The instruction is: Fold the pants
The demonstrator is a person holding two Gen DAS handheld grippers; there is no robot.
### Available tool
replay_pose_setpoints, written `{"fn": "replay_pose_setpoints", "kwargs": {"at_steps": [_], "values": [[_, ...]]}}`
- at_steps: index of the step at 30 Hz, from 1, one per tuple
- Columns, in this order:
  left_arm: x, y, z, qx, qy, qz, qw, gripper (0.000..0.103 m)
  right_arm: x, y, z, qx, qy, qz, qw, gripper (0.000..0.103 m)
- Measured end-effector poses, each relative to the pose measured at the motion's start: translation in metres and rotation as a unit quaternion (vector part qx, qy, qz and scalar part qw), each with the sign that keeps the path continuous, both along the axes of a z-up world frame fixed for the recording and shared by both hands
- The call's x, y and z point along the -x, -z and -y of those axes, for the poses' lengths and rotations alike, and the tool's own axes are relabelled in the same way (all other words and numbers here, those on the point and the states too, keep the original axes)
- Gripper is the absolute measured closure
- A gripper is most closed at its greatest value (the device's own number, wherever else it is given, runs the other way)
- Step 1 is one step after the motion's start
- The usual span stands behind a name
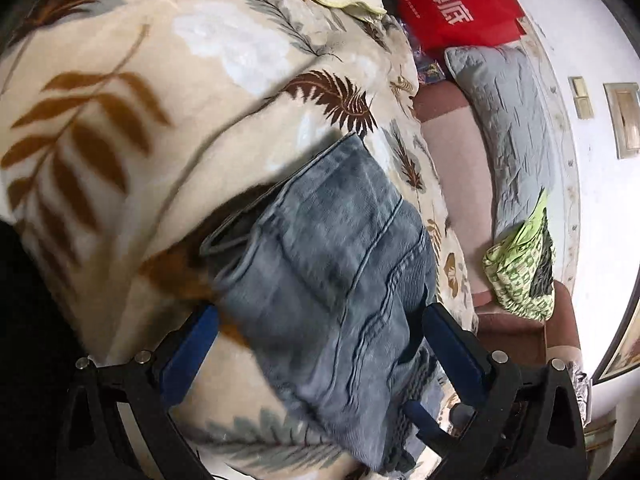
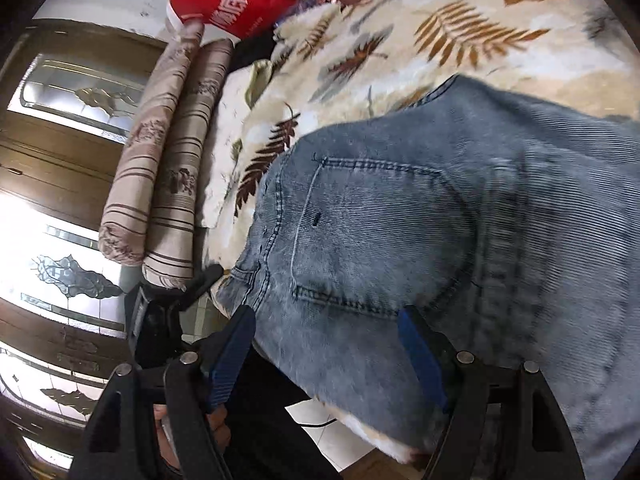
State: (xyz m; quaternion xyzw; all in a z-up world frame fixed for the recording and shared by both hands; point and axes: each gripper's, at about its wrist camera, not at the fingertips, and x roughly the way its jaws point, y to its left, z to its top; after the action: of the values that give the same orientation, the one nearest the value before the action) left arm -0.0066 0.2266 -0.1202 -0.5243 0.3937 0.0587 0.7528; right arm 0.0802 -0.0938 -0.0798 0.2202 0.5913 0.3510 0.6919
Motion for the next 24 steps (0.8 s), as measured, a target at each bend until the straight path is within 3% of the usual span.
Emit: {"fn": "replay_pose_setpoints", "kwargs": {"at_steps": [6,7,8,9,13,15,17,19,22,24], "values": [[-0.008,-0.008,0.002,-0.017,-0.009,0.013,0.9997,0.003,-0.013,0.011,-0.005,-0.026,0.032,-0.031,0.999,0.025],[-0.010,-0.012,0.003,-0.028,-0.005,0.021,0.9994,0.028,-0.015,0.016,-0.008,-0.028,0.034,-0.041,0.998,0.025],[-0.012,-0.013,0.004,-0.042,0.002,0.016,0.9990,0.071,-0.017,0.024,-0.009,-0.021,0.036,-0.055,0.998,0.024],[-0.015,-0.016,0.006,-0.069,0.010,0.000,0.9976,0.089,-0.018,0.034,-0.010,-0.019,0.039,-0.070,0.997,0.024],[-0.013,-0.016,0.003,-0.078,0.012,0.001,0.9969,0.090,-0.022,0.025,-0.004,-0.023,0.057,-0.092,0.994,0.024],[-0.013,-0.015,0.004,-0.085,0.011,0.000,0.9963,0.090,-0.024,0.010,-0.002,-0.029,0.054,-0.058,0.996,0.023],[-0.013,-0.015,0.004,-0.088,0.010,-0.002,0.9961,0.090,-0.028,0.022,-0.007,0.000,0.054,-0.064,0.997,0.022],[-0.014,-0.019,0.006,-0.099,0.011,-0.002,0.9950,0.091,-0.031,0.037,-0.009,-0.004,0.047,-0.074,0.996,0.022],[-0.014,-0.037,0.016,-0.135,0.020,0.011,0.9906,0.093,-0.023,0.013,0.008,-0.043,0.052,-0.062,0.996,0.022],[-0.014,-0.061,0.033,-0.181,0.034,0.036,0.9822,0.093,-0.014,-0.004,0.029,-0.053,0.067,-0.035,0.996,0.022]]}}
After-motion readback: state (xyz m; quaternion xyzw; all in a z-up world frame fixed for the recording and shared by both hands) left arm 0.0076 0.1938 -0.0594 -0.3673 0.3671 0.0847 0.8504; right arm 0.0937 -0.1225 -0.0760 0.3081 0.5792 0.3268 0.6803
